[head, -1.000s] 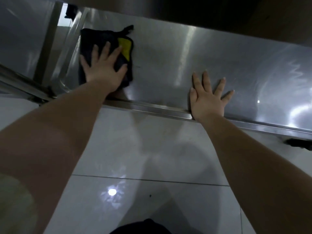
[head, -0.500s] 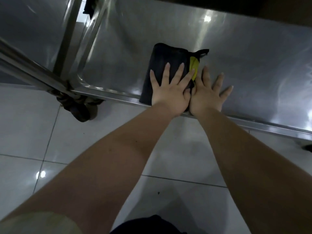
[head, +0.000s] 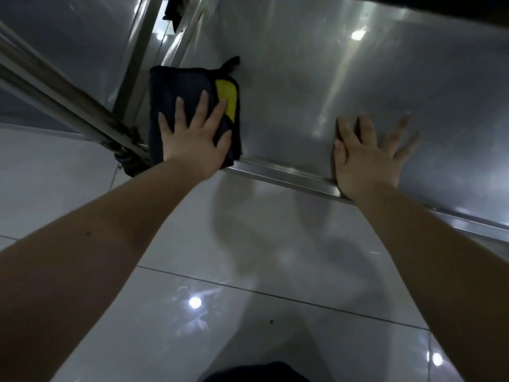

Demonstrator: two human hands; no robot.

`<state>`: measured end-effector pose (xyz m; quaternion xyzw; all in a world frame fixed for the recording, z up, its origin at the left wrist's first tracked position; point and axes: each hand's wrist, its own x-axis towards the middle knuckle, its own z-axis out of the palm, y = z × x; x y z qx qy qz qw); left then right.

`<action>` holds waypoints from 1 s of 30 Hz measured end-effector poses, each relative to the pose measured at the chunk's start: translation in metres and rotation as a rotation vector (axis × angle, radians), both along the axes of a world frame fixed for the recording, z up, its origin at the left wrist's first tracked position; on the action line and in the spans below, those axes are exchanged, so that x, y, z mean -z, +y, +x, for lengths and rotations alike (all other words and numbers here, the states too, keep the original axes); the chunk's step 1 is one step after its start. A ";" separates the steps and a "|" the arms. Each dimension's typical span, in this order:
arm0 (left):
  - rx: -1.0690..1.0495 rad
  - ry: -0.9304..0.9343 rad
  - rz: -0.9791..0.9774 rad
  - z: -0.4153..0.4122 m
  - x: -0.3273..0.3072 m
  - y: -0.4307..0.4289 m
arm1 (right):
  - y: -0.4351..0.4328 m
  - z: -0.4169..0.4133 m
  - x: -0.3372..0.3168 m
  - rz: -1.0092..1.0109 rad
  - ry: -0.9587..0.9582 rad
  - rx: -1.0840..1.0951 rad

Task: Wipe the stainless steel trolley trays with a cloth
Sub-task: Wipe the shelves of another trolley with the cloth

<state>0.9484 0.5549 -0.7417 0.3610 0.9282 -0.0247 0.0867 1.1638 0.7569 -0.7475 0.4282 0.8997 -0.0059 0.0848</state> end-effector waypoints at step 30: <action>0.080 -0.008 0.034 -0.088 0.000 0.075 | 0.001 0.003 0.005 -0.113 0.150 -0.186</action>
